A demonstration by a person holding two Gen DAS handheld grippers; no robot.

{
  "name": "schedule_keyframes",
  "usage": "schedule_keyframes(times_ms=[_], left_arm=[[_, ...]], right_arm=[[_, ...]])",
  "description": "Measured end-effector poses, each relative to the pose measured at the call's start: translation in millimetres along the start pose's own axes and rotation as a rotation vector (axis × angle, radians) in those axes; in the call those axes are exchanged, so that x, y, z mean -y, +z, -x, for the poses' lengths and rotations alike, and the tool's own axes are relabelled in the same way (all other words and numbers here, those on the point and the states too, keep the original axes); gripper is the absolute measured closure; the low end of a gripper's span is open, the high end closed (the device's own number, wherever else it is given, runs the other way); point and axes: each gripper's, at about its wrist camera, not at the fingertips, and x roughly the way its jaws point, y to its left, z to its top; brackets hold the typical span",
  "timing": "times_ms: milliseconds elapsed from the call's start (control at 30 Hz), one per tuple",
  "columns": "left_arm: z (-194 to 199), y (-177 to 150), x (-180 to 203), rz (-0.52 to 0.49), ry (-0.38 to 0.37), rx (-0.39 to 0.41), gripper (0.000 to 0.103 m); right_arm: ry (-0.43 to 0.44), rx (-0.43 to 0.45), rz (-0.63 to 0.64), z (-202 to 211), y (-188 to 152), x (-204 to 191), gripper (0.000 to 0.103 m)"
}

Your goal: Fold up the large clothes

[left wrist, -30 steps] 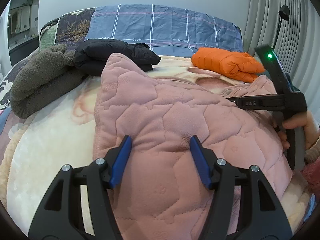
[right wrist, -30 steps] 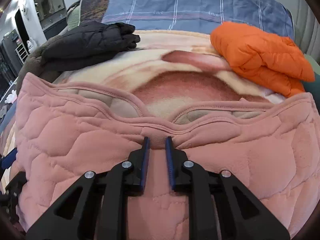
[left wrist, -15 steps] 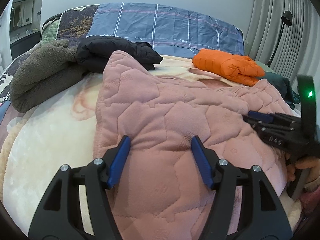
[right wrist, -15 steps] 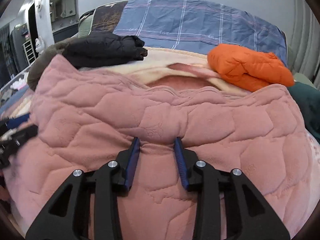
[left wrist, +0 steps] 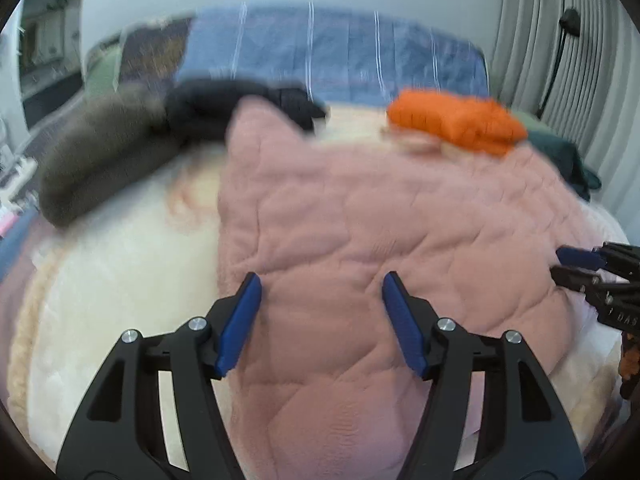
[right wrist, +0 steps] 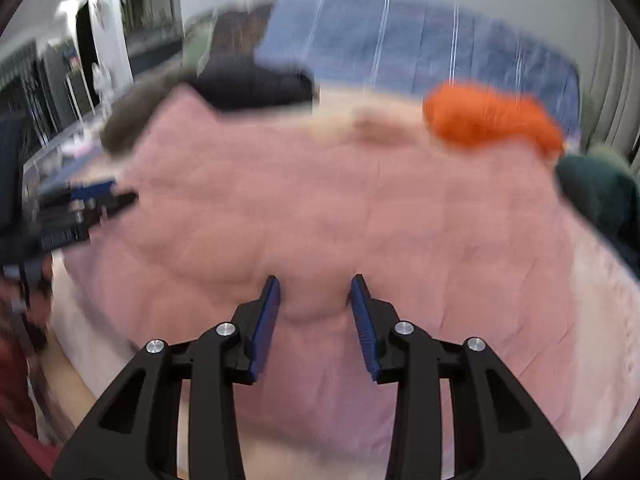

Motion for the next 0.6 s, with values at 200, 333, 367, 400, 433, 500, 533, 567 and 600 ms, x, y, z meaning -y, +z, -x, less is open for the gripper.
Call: schedule_keyframes(times_ms=[200,333,367,400,433,500,533,567,600], left_arm=[[10,-3,-6,0.033,-0.019,0.025,0.034],[21,-7,-16,0.069,-0.009,0.034,0.025],[22,-9,-21,0.087,-0.005,0.029,0.023],[22,-10,-26,0.105,-0.006,0.024,0.023],[21,-11,-32,0.13,-0.01,0.018,0.022],[19,-14,-42,0.173,-0.031,0.006,0.019],[15,-17,-46,0.198,-0.055,-0.008,0.018],[12,-20,-50,0.213,-0.061,-0.02,0.015],[9,-22,-52,0.229,-0.065,-0.033,0.014]], right_arm=[[0.005,0.022,0.004,3,-4,-2,0.06],[-0.002,0.065,0.003,26,-2,-3,0.055],[0.005,0.078,0.016,32,-4,-7,0.053],[0.019,0.084,0.028,36,-5,-11,0.052],[0.058,0.085,0.053,38,-7,-16,0.05],[0.111,0.057,0.098,33,-13,-28,0.045],[0.098,0.03,0.107,27,-15,-32,0.044],[0.072,-0.005,0.111,18,-20,-35,0.043],[0.057,-0.017,0.108,12,-22,-38,0.042]])
